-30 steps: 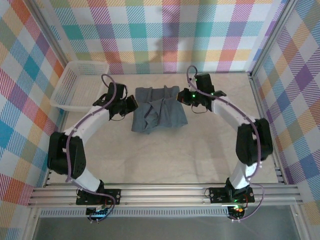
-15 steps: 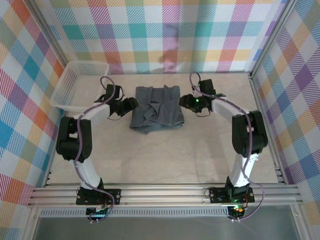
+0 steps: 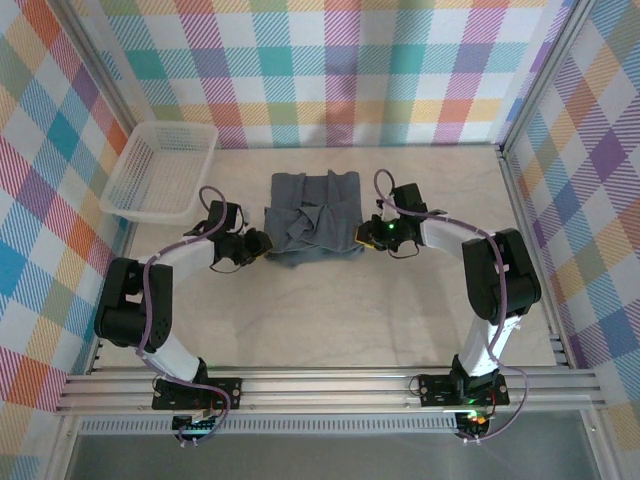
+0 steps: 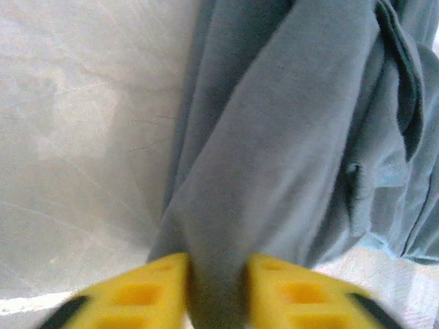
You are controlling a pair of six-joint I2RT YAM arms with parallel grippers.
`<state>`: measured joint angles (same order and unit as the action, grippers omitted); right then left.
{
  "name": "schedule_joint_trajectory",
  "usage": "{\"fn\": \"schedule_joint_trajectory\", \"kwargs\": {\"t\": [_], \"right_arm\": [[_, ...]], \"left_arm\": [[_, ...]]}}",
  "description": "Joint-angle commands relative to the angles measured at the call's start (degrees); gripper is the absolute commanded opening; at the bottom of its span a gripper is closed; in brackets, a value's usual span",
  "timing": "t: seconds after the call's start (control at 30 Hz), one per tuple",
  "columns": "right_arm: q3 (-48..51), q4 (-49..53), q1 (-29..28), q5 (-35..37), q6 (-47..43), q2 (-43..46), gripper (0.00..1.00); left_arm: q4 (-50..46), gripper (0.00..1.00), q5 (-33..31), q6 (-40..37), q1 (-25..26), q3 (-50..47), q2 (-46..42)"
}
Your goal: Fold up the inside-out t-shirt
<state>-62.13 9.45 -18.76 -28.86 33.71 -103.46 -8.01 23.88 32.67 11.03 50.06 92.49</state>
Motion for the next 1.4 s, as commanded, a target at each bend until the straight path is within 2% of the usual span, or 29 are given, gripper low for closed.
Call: {"fn": "schedule_joint_trajectory", "kwargs": {"t": [0.0, 0.07, 0.2, 0.27, 0.37, 0.5, 0.53, 0.6, 0.63, 0.67, 0.7, 0.73, 0.77, 0.87, 1.03, 1.1, 1.17, 1.27, 1.33, 1.37], "right_arm": [[-1.3, -0.9, -0.1, -1.7, 1.2, 1.1, 0.08], [-0.9, -0.3, -0.1, -2.0, 1.8, 2.4, 0.03], [-2.4, 0.7, -0.1, -5.0, 3.9, 4.8, 0.0], [-5.5, -0.4, 0.4, -6.1, 7.9, 4.4, 0.0], [-14.9, 0.3, 1.9, -6.6, 13.0, -1.7, 0.0], [-31.8, 4.1, 4.2, -3.2, 14.6, -14.0, 0.01], [-36.9, 5.6, 5.0, -2.0, 14.9, -17.7, 0.07], [-48.4, 8.9, 6.5, -2.1, 15.0, -25.5, 0.15], [-55.8, 12.4, 7.0, -2.9, 14.6, -30.2, 0.25], [-63.5, 16.9, 7.3, -4.0, 13.8, -34.7, 0.39], [-70.0, 21.0, 7.5, -4.7, 12.4, -37.9, 0.52], [-75.6, 25.2, 7.7, -5.4, 10.9, -40.6, 0.94], [-78.5, 27.3, 8.0, -6.7, 9.9, -41.9, 1.0], [-73.5, 27.4, 8.5, -7.6, 6.0, -38.6, 1.0], [-51.2, 19.1, 8.4, -6.6, -2.0, -26.9, 1.0], [-44.6, 15.3, 8.1, -7.0, -5.5, -23.0, 1.0], [-39.4, 9.5, 8.1, -10.4, -6.6, -20.3, 1.0], [-41.6, 7.1, 9.0, -18.1, -3.4, -24.3, 1.0], [-48.2, 12.3, 9.3, -20.9, -2.9, -29.2, 1.0], [-51.8, 16.1, 9.2, -19.3, -4.2, -31.1, 1.0]], "left_arm": [[1.7, 0.08, 1.9, 0.7, 0.5, 0.4, -0.4], [0.8, 0.0, 2.3, 0.8, 0.5, 0.5, -1.6], [-1.0, 0.0, 3.2, 2.3, 0.4, 2.4, -5.3], [-2.4, 0.0, 2.8, 2.8, 0.2, 6.9, -5.1], [-4.4, 0.0, 2.8, 2.9, -0.9, 17.9, 0.7], [-4.3, 0.0, 1.6, 3.8, -2.5, 36.0, 14.9], [-4.2, 0.07, 1.2, 4.5, -3.0, 41.1, 19.4], [-3.7, 0.32, 0.6, 6.0, -3.7, 51.0, 27.9], [-4.4, 0.44, 1.0, 6.9, -3.9, 57.0, 32.5], [-5.1, 0.55, 2.1, 7.5, -4.2, 62.0, 36.4], [-5.7, 0.6, 2.8, 8.0, -4.3, 65.4, 38.7], [-6.5, 0.67, 2.8, 8.2, -4.4, 67.6, 40.3], [-6.8, 0.71, 2.7, 7.9, -4.6, 68.2, 40.7], [-7.5, 0.76, 2.0, 5.4, -5.3, 64.5, 38.1], [-4.4, 0.77, -0.2, 1.1, -6.4, 49.1, 30.2], [-5.7, 0.77, -0.8, -1.4, -6.4, 46.9, 29.4], [-7.4, 0.77, -1.3, -3.8, -6.3, 46.8, 30.3], [-11.0, 0.77, -2.2, -5.6, -6.2, 48.6, 32.7], [-11.9, 0.76, -3.0, -6.3, -6.1, 50.4, 34.3], [-12.3, 0.76, -3.6, -6.6, -6.1, 51.7, 35.2]]}}
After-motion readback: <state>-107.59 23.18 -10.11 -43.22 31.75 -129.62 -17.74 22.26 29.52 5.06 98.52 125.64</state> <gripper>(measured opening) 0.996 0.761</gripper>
